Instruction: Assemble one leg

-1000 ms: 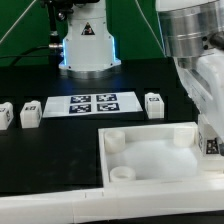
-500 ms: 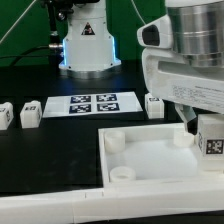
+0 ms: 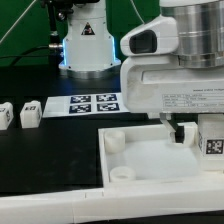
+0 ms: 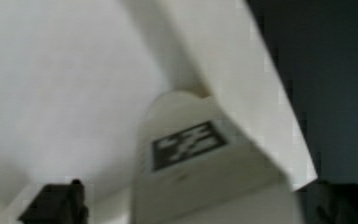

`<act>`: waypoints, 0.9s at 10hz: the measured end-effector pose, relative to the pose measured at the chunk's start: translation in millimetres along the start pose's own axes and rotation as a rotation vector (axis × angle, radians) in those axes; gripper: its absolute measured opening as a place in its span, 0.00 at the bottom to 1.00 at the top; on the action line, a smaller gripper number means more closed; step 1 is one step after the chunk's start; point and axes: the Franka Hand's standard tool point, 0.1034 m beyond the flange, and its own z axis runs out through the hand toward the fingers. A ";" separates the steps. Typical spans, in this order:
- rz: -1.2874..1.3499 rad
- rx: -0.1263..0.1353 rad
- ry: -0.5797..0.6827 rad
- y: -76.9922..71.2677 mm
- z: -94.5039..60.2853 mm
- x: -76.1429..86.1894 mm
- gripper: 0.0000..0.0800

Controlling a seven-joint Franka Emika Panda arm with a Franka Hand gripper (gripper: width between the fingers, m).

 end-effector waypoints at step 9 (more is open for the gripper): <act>0.339 0.005 0.003 1.5 0.5 0.8 0.36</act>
Offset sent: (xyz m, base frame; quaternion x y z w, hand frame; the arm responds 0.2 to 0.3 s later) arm 0.0000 0.0000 0.0000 0.0000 0.0000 0.0899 0.9960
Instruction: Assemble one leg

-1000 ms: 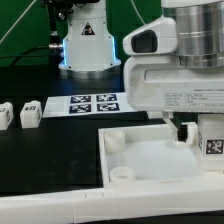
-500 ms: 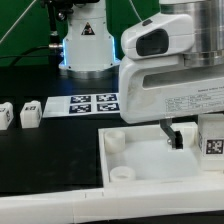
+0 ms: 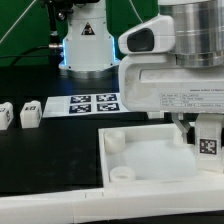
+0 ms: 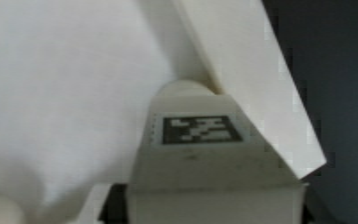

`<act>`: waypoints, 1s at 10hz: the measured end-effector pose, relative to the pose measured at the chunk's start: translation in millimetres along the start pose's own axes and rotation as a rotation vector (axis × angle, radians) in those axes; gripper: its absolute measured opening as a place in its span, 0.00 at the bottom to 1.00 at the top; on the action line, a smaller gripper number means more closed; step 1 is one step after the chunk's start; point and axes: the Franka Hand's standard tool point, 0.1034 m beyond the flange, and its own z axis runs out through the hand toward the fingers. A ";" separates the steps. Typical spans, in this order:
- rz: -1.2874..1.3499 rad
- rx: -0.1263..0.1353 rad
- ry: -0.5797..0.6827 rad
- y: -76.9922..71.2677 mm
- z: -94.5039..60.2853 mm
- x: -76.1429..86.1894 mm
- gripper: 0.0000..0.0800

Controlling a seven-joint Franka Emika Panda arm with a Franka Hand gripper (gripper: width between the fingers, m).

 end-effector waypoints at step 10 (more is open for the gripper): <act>0.969 0.032 -0.042 4.7 2.3 -1.7 0.62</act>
Offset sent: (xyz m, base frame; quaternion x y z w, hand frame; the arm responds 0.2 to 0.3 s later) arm -0.0035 0.0077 -0.0019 -0.0090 0.0064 0.4005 0.9162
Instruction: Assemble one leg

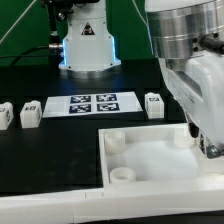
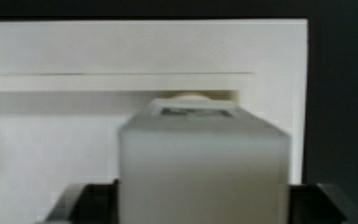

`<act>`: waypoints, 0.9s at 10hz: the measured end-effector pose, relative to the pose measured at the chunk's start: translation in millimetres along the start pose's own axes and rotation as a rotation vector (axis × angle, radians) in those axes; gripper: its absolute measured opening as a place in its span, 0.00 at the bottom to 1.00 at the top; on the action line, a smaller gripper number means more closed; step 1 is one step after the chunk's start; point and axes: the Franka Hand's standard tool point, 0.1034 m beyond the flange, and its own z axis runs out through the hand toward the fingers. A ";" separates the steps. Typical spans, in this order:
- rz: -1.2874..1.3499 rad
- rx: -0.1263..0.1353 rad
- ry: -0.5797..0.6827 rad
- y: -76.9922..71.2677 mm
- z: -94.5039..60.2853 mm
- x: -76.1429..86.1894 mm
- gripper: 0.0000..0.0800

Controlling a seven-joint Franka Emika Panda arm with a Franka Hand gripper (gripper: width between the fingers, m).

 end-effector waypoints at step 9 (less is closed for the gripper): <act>-1.206 -0.004 0.046 -0.2 2.9 -9.7 0.81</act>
Offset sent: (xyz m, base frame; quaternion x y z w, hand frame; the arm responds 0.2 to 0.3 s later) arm 0.0000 0.0000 0.0000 0.0000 0.0000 -0.1790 0.9838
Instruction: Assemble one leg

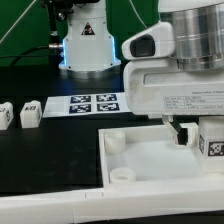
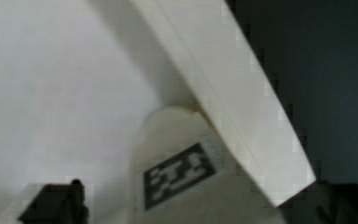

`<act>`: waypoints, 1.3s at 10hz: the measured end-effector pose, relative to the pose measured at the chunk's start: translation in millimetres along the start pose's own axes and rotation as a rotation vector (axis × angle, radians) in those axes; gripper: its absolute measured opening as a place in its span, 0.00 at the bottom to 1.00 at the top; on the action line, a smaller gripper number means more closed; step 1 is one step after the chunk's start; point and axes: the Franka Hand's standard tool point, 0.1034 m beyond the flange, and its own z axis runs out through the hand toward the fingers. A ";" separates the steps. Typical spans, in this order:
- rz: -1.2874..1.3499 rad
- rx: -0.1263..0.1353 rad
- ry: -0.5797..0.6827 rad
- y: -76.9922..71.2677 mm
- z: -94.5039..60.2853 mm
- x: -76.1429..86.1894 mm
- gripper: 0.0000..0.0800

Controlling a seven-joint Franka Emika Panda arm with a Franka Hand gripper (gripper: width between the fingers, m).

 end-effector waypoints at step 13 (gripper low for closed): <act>0.986 0.005 0.005 1.5 1.6 2.6 0.36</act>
Offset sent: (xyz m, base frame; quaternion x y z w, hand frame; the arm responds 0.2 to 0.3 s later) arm 0.0000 0.0000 0.0000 0.0000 0.0000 0.0899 0.9960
